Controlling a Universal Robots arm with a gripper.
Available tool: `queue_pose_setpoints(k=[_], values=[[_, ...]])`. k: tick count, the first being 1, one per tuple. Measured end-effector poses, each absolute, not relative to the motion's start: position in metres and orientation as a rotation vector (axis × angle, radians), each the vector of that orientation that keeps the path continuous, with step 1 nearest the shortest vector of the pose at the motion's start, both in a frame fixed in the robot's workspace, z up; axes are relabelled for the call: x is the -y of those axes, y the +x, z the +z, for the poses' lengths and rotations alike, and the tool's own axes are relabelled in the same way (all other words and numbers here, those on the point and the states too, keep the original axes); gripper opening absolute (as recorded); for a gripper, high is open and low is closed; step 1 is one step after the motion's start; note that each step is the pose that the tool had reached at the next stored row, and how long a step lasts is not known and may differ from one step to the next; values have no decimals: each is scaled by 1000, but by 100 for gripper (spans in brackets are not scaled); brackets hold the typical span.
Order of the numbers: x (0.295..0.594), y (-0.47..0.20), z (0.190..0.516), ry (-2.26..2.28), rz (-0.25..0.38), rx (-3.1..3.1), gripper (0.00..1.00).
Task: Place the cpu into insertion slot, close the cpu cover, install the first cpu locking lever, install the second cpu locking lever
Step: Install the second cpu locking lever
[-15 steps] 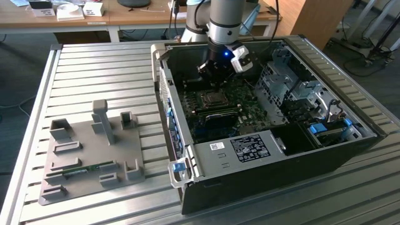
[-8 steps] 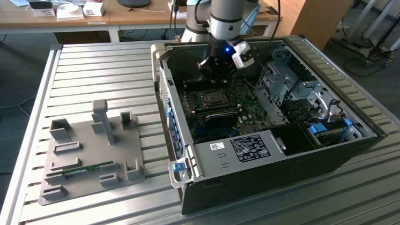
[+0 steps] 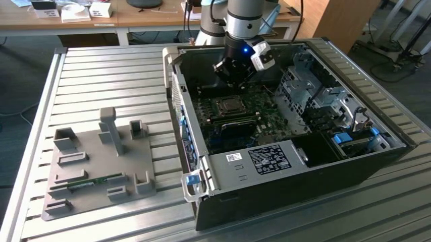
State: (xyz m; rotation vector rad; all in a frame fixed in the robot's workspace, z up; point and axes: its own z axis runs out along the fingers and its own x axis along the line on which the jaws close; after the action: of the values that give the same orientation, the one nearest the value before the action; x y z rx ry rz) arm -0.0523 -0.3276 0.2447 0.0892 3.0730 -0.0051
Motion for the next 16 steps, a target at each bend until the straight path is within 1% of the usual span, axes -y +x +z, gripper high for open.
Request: queue_pose_setpoints(k=[16], values=[[328, -51, 245, 91, -8, -3130, 11]])
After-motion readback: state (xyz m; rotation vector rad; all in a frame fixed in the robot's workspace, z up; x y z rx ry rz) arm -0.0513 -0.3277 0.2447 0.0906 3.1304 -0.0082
